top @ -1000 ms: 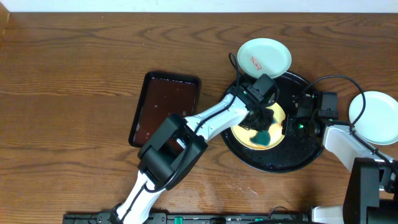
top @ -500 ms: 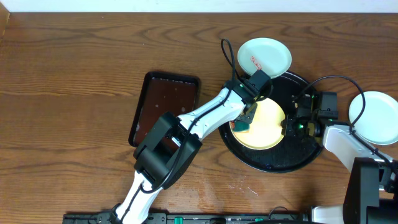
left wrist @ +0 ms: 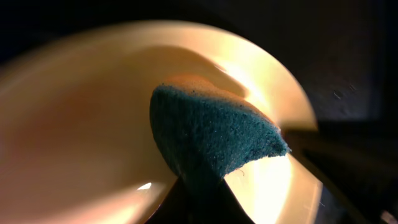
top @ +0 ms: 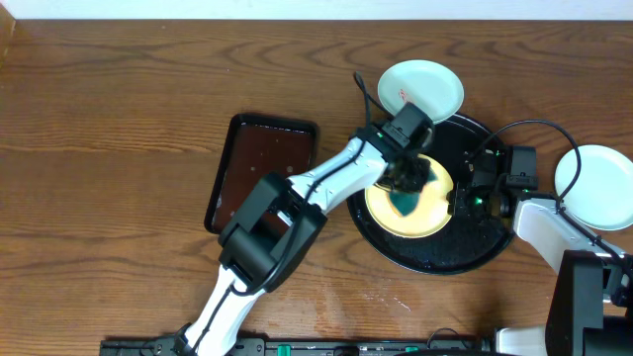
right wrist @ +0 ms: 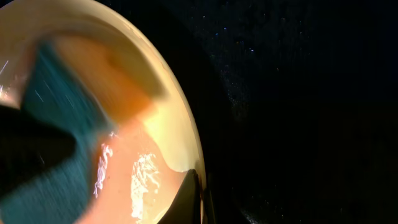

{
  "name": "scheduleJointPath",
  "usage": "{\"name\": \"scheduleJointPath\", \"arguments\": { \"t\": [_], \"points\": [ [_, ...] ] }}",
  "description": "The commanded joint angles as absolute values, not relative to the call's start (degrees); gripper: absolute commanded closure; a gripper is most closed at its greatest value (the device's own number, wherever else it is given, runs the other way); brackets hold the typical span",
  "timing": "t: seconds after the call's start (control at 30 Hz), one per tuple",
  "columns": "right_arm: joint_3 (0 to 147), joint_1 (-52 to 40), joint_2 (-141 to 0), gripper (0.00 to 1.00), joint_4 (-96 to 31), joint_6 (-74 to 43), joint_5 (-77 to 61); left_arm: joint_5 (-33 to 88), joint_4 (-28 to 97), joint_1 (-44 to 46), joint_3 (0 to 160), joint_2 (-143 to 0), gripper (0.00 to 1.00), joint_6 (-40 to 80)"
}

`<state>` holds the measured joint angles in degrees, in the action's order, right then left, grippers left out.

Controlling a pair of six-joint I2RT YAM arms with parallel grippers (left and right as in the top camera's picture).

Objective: Clean dirty plates on tray and stack at the side

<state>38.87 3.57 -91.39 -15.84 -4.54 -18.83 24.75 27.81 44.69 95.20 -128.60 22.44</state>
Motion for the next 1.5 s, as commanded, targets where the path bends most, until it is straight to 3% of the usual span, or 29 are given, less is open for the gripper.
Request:
{"name": "scheduleJointPath", "arguments": {
  "t": [0.0,0.2,0.57,1.0,1.1,1.27,1.37,1.43,1.47],
  "points": [
    [36.6,2.4,-93.9,0.99,-17.6,-4.3,-17.0,32.6,29.1,48.6,94.2,-131.1,0.92,21.4],
    [36.6,2.4,-93.9,0.99,-17.6,-4.3,-17.0,29.4,33.6,47.9,94.2,-131.1,0.92,21.2],
    [36.6,2.4,-93.9,0.99,-17.6,-4.3,-17.0,-3.7,50.1,44.9,97.9,-130.6,0.92,23.8],
    [36.6,2.4,-93.9,0.98,-18.7,-4.2,-17.9,-4.1,58.0,44.6,102.0,-116.4,0.93,26.2],
    [36.6,2.4,-93.9,0.84,-18.6,-4.2,-17.9,-4.2,61.3,43.1,102.0,-111.4,0.93,25.7],
    [36.6,2.4,-93.9,0.80,-18.6,-4.2,-17.9,-4.2,67.3,36.4,101.8,-105.2,0.92,22.5],
    [36.6,2.3,-93.9,0.82,-18.3,-4.2,-17.9,-4.1,69.1,30.3,100.1,-104.8,0.92,20.4],
    [36.6,2.2,-93.9,0.97,-18.2,-4.2,-17.9,-4.1,68.2,27.0,97.1,-104.9,0.92,20.3],
    [36.6,2.2,-93.9,0.99,-18.2,-4.2,-17.9,-4.1,67.0,25.3,95.0,-104.9,0.92,20.3]
  ]
}}
